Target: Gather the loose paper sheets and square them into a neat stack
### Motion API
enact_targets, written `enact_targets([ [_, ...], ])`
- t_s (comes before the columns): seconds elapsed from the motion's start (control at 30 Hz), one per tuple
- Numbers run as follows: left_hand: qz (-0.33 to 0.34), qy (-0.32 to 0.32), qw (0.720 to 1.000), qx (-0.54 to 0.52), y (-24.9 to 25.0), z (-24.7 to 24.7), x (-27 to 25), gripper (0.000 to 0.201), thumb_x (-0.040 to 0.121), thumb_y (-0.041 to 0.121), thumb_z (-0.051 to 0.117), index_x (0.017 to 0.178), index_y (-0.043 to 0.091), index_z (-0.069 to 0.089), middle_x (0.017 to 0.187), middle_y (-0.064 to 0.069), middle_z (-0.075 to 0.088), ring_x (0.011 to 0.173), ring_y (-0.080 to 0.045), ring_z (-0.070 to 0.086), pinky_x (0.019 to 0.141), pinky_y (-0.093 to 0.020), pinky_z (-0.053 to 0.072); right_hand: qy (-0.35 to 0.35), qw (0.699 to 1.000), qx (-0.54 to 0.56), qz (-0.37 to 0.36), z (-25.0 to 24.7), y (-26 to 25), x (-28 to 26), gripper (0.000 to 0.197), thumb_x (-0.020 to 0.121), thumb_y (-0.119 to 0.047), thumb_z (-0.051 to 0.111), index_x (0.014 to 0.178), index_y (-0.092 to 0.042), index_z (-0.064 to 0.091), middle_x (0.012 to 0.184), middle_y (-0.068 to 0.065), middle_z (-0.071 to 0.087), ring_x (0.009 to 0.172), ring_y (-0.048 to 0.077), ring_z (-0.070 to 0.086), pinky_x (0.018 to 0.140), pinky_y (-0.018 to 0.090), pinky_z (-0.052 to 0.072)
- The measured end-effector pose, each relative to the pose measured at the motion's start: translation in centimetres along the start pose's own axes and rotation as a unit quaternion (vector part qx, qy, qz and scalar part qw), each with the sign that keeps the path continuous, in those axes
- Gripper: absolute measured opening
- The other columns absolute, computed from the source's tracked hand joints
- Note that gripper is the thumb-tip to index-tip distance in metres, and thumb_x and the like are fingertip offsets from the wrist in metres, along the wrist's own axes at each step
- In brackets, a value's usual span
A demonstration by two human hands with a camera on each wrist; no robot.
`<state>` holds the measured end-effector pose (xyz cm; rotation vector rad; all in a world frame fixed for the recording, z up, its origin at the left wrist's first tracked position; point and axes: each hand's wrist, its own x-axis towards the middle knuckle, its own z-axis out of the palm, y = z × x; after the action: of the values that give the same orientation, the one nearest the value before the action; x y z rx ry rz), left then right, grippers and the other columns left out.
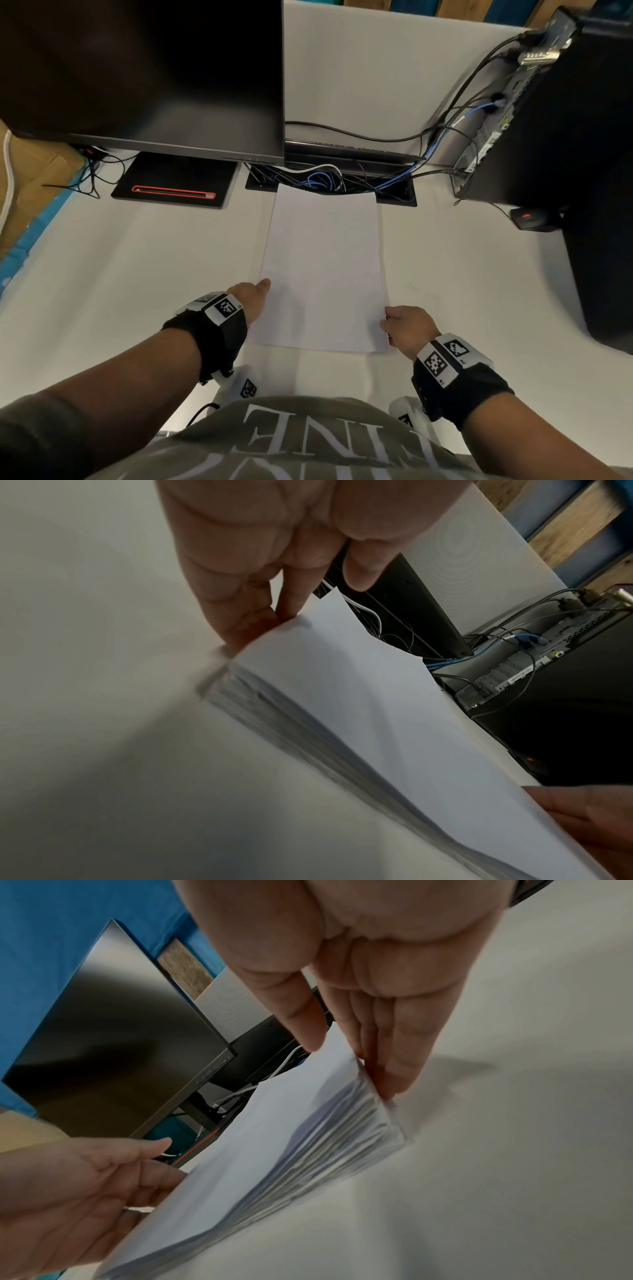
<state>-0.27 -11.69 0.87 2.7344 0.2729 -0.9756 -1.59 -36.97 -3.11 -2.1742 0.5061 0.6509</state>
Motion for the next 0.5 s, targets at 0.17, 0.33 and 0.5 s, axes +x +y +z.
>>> enact_targets([
  [0.17, 0.029, -0.008, 0.998, 0.062, 0.0, 0.1, -0.1, 0.049, 0.092, 0.004, 0.032, 0.139, 0.000, 0.019, 0.131, -0.022, 0.051, 0.118, -0.032, 0.054, 0.093, -0.034, 0.043, 0.001, 1.000, -0.013, 0.005, -0.1, -0.1, -0.2, 0.035, 0.086, -0.005, 0.048, 0.055, -0.021, 0.042, 0.062, -0.004, 0.043, 0.068, 0.019, 0.045, 0.067, 0.024, 0.039],
  [0.33, 0.028, -0.005, 0.999, 0.020, -0.6, 0.6, 0.9, 0.046, 0.095, 0.012, 0.033, 0.138, 0.000, 0.022, 0.130, -0.022, 0.050, 0.117, -0.034, 0.053, 0.094, -0.034, 0.043, -0.017, 1.000, 0.002, 0.008, -0.2, -0.4, -0.6, 0.043, 0.088, -0.004, 0.046, 0.130, -0.003, 0.051, 0.109, 0.007, 0.054, 0.101, 0.020, 0.049, 0.102, 0.034, 0.042],
  [0.5, -0.003, 0.024, 0.983, -0.181, -2.0, 1.6, 2.1, 0.055, 0.098, 0.036, 0.026, 0.125, -0.008, 0.047, 0.129, -0.030, 0.052, 0.119, -0.042, 0.051, 0.102, -0.045, 0.041, -0.009, 1.000, 0.012, 0.004, -0.5, -0.3, -1.2, 0.045, 0.089, -0.006, 0.046, 0.134, 0.002, 0.044, 0.133, 0.015, 0.053, 0.107, 0.022, 0.051, 0.104, 0.036, 0.039],
])
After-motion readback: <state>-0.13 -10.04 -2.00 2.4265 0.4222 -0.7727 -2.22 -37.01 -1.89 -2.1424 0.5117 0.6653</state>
